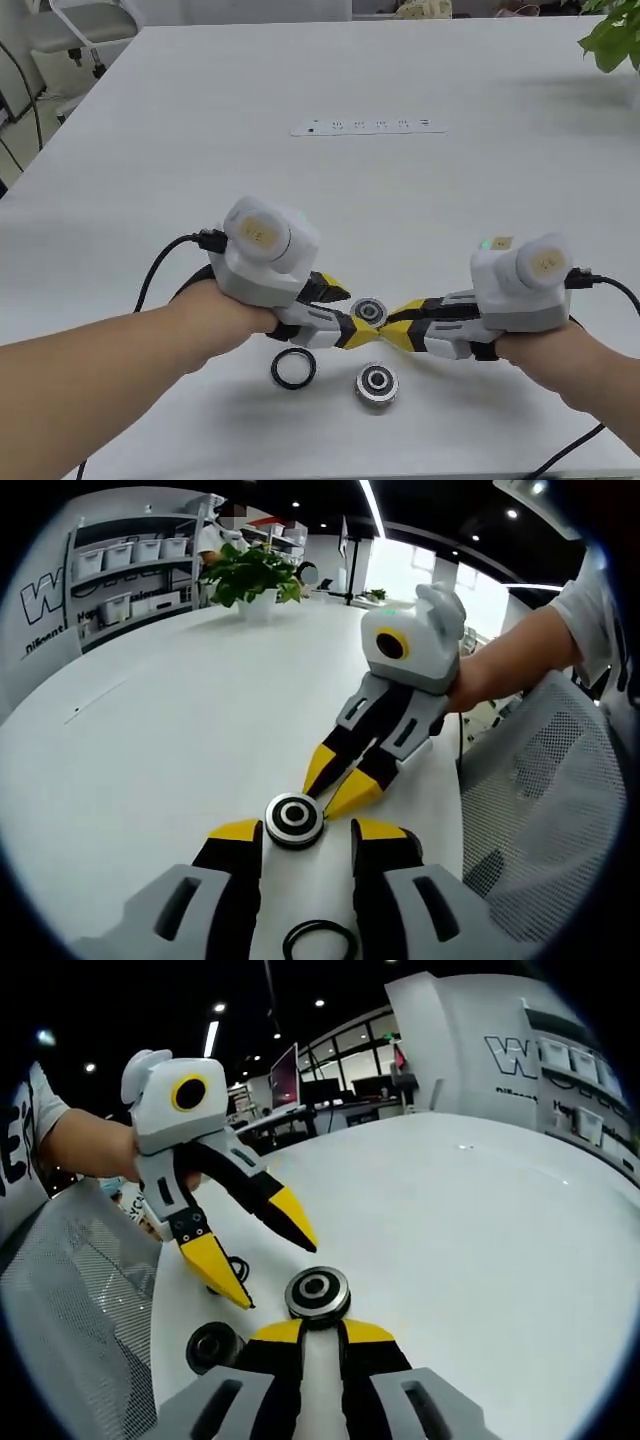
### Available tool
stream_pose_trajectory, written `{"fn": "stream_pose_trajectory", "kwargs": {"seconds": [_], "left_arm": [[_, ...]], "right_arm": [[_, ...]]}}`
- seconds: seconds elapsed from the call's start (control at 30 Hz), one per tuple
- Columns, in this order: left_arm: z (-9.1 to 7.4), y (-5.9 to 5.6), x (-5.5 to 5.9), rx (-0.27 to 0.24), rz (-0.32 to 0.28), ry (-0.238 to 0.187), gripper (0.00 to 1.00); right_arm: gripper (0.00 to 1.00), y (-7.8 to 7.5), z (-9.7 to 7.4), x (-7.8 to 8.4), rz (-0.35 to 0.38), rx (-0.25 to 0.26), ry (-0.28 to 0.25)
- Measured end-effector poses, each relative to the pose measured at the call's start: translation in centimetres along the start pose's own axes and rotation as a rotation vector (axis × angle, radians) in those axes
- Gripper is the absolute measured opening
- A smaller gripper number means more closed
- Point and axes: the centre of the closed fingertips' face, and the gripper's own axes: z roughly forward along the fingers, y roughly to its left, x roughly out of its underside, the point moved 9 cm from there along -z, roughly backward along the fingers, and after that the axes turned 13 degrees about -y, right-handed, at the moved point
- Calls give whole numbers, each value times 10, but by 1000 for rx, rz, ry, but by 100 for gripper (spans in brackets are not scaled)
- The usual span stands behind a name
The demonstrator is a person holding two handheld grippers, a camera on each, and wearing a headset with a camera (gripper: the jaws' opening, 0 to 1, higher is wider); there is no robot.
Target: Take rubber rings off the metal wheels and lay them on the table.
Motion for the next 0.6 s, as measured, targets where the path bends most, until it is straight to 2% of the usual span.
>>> {"fn": "stream_pose_trajectory", "kwargs": {"seconds": [0.6], "left_arm": [[9, 4, 3, 3, 15, 16, 19]], "right_arm": [[4, -1, -1, 2, 11, 7, -8]]}}
